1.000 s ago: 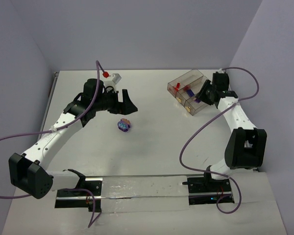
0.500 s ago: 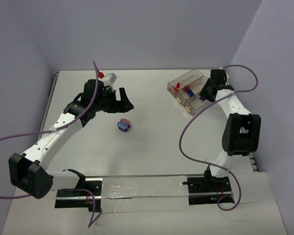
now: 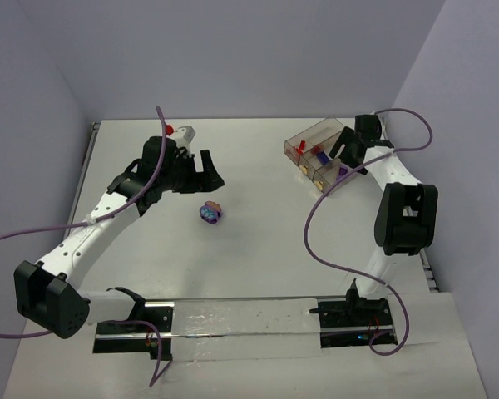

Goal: Sort the legos into containers by color

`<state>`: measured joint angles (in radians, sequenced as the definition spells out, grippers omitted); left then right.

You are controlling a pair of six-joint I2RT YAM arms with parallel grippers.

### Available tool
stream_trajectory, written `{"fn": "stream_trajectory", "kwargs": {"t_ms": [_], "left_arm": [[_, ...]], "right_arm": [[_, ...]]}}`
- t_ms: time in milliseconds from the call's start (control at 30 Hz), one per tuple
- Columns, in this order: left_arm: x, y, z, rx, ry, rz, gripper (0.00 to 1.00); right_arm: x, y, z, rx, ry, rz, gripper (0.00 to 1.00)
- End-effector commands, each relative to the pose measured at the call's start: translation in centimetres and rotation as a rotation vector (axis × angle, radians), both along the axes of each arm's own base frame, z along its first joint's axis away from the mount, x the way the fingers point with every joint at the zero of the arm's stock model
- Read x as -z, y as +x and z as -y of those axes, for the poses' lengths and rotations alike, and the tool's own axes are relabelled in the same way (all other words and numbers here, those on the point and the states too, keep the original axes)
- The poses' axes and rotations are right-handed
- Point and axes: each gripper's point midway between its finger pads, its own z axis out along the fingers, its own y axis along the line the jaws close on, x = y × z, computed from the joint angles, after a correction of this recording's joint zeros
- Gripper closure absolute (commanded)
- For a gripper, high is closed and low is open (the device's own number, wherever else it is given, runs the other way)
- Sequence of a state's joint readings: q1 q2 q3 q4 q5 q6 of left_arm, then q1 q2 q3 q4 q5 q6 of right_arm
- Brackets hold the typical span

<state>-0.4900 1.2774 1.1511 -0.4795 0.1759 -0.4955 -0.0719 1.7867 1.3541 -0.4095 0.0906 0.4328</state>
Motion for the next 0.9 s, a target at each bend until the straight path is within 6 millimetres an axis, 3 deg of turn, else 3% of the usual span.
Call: {"fn": "stream_trajectory", "kwargs": {"t_ms": [0, 167, 233, 333, 433, 467, 600, 733, 867], "left_arm": [[0.4, 0.3, -1.5, -0.097, 0.03, -0.009, 0.01], [2.8, 1.0, -3.0, -0.207, 0.092, -0.067, 0.05], [3.9, 1.3, -4.0, -0.264, 0.138, -0.09, 0.08], [5.7, 1.3, -4.4, -0.285, 0.185, -0.142, 0.11], [8.0, 1.1, -4.1, -0.281, 0.207, -0.213, 0.14], [8.5, 1.1, -4.0, -0.28, 0.206, -0.226, 0.15], [10.4, 1.0, -3.4, -0.239, 0.197, -0.231, 0.12], [11.8, 1.2, -3.1, -0.175, 0.24, -0.222, 0.02], [12.5, 2.1, -2.5, -0.12, 0.288, -0.208, 0.01]], "right_arm": [[-7.9, 0.9, -0.2, -0.005, 0.002, 0.195, 0.14], [-11.2, -0.3, -4.3, -0.13, 0.066, 0.299, 0.16], [-12.6, -1.2, -8.0, -0.229, 0.085, 0.334, 0.16], [-12.9, -2.5, -13.3, -0.375, 0.086, 0.353, 0.16], [-12.2, -4.5, -19.3, -0.54, 0.085, 0.337, 0.16], [-11.5, -4.9, -20.2, -0.564, 0.081, 0.317, 0.16], [-9.3, -6.2, -22.2, -0.604, 0.112, 0.257, 0.16], [-8.9, -7.0, -21.9, -0.596, 0.112, 0.25, 0.16], [-9.1, -7.3, -20.9, -0.572, 0.078, 0.251, 0.15]]}}
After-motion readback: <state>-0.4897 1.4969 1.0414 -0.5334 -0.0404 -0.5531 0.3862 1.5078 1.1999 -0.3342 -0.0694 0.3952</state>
